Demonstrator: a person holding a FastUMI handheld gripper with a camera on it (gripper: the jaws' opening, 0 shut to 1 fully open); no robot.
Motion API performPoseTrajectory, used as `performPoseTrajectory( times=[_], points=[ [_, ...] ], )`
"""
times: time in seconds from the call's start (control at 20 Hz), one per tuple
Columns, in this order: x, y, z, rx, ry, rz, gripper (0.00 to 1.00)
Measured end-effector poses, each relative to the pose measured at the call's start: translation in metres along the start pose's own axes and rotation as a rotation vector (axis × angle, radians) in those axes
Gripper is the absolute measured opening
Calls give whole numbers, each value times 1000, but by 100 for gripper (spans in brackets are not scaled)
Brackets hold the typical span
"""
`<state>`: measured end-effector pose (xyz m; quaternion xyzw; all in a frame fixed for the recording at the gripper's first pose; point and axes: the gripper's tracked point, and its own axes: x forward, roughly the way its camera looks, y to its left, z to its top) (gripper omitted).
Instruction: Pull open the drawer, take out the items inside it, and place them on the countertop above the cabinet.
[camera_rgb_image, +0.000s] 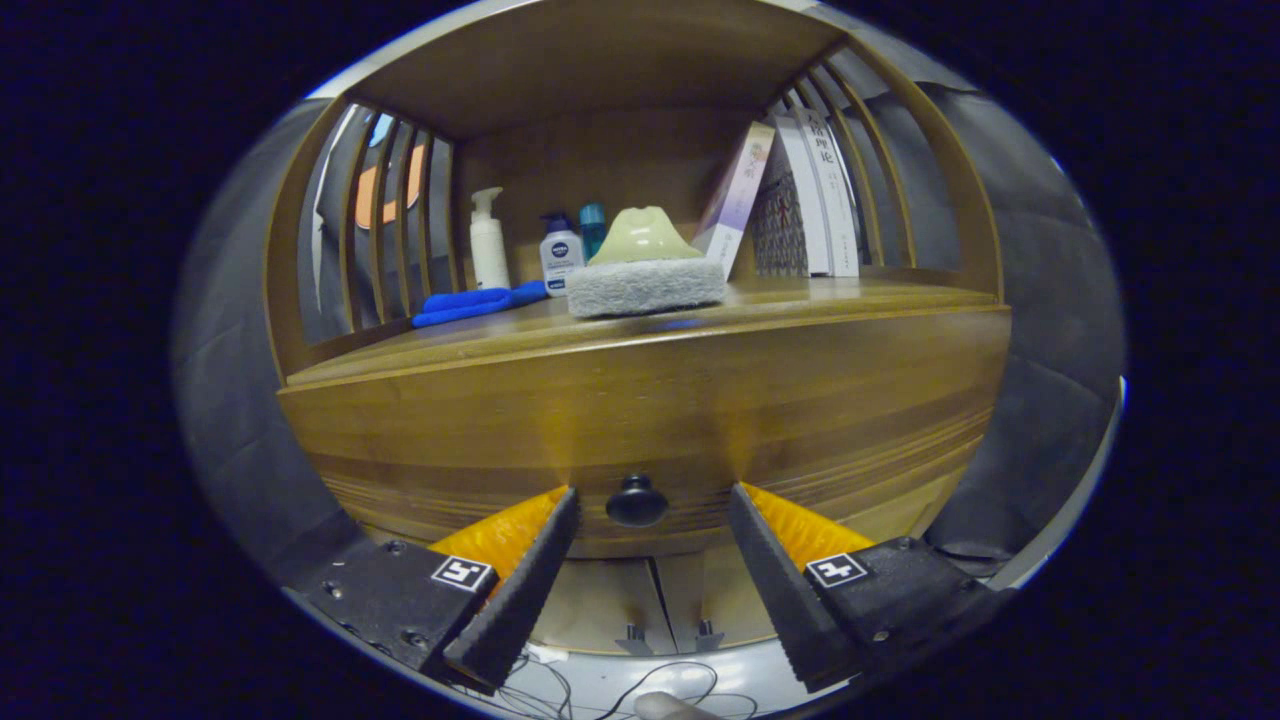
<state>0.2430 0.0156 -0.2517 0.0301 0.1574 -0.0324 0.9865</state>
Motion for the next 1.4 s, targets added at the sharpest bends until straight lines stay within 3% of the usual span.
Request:
performPoseTrajectory(
  times=[0.3, 0.45, 0.95, 1.15, 1.4],
  points=[
    [-38, -10, 13, -39, -54, 2, 99],
    [-84, -12, 34, -79, -109, 20, 99],
    [-229, -42, 113, -13, -256, 87, 99],
    [-261, -45, 131, 30, -284, 128, 99],
    [-285, -46, 141, -49, -302, 121, 99]
  ],
)
